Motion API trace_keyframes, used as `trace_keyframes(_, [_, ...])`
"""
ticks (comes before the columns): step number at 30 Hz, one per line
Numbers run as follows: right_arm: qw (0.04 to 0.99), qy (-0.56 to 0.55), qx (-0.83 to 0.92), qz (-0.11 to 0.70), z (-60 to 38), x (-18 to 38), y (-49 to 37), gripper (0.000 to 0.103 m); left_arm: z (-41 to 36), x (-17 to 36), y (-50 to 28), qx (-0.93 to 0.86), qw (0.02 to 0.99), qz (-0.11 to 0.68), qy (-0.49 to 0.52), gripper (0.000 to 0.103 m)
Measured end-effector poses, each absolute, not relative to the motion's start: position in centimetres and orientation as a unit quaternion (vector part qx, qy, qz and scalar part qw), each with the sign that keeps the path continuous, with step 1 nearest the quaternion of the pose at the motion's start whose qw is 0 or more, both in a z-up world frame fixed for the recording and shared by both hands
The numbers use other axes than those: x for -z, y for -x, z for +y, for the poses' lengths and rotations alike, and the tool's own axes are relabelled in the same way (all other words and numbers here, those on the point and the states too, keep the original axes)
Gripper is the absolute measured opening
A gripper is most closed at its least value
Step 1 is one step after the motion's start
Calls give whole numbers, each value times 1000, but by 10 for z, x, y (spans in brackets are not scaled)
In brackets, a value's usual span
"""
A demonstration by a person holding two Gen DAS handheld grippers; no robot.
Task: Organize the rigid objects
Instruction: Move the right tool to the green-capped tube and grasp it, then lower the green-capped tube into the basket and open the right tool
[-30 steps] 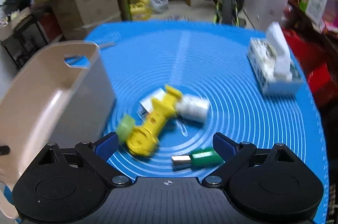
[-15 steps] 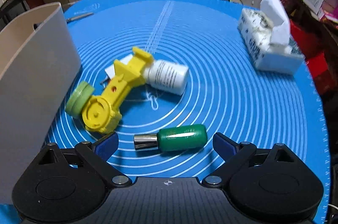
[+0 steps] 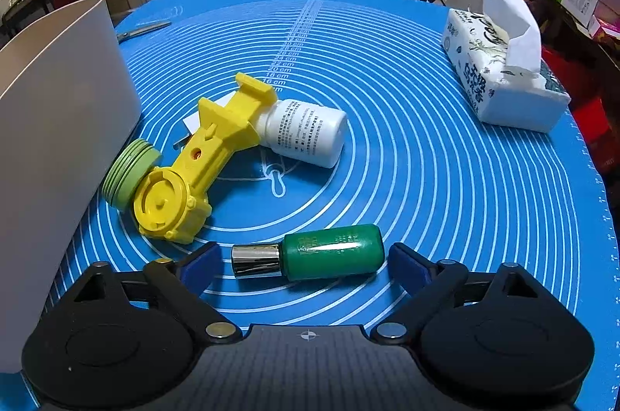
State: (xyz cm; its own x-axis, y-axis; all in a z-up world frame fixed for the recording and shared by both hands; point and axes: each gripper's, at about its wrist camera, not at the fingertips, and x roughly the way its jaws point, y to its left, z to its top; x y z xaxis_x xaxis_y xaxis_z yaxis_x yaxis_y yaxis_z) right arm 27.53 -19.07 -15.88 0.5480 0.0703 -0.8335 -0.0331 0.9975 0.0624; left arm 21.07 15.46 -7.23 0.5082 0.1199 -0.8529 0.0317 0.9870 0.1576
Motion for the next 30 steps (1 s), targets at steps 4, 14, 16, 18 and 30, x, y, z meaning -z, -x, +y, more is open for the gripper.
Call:
trace_keyframes(4, [883, -16, -23, 469, -192, 158, -273, 82, 154, 72, -211, -25, 865, 495, -77, 16])
trace_keyframes(14, [890, 1, -1, 456, -189, 153, -266, 79, 155, 72, -211, -22, 866, 494, -75, 16])
trace_keyframes(16, [895, -6, 6, 447, -191, 147, -265, 79, 155, 71, -211, -22, 866, 495, -73, 16])
trace_keyframes(18, [900, -10, 11, 435, -191, 138, -263, 79, 156, 71, -210, -22, 866, 494, -72, 16])
trace_keyframes(30, [940, -3, -6, 341, -160, 67, -255, 79, 158, 71, -211, -20, 866, 495, -71, 16])
